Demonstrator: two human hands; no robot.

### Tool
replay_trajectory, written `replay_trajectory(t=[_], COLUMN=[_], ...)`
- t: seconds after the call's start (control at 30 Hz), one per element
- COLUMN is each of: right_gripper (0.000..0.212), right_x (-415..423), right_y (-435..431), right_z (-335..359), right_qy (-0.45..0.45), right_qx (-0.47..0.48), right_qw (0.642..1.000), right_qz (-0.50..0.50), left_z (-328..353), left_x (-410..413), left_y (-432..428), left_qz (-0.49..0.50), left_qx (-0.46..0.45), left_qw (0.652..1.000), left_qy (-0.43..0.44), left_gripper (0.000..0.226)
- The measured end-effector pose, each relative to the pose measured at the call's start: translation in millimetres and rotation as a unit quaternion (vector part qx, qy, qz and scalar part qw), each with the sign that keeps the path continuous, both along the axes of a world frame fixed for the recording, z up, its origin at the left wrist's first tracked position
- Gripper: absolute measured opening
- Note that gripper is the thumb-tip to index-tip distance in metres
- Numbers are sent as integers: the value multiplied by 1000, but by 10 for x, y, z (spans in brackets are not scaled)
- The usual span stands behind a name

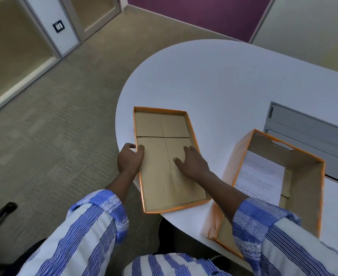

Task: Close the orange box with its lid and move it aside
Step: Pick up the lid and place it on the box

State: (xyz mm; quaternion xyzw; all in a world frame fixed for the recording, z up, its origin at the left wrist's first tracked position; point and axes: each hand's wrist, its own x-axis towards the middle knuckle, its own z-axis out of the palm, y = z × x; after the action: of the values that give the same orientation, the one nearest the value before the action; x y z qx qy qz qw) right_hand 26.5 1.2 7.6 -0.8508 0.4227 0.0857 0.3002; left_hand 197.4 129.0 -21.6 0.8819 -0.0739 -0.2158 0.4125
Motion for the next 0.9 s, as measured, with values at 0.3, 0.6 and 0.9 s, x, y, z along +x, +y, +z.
replay_trajectory(t=[0.3,0.6,0.9], right_gripper=[32,24,18], right_x=[483,96,-895], right_y=[31,-262,-491], right_z=[710,1024,1598], right_qy=[-178,-222,-390], right_qx=[15,52,280], right_qw=[982,957,813], right_qz=[-65,-179,-328], left_z=[644,811,718], left_x=[-203,-532,-818], left_y=[-583,-903,-823], left_qz=[-29,-49,-84], left_qx=[-166,-204,-73], left_qw=[985,977,989], left_qy=[-33,43,95], left_gripper=[57,52,55])
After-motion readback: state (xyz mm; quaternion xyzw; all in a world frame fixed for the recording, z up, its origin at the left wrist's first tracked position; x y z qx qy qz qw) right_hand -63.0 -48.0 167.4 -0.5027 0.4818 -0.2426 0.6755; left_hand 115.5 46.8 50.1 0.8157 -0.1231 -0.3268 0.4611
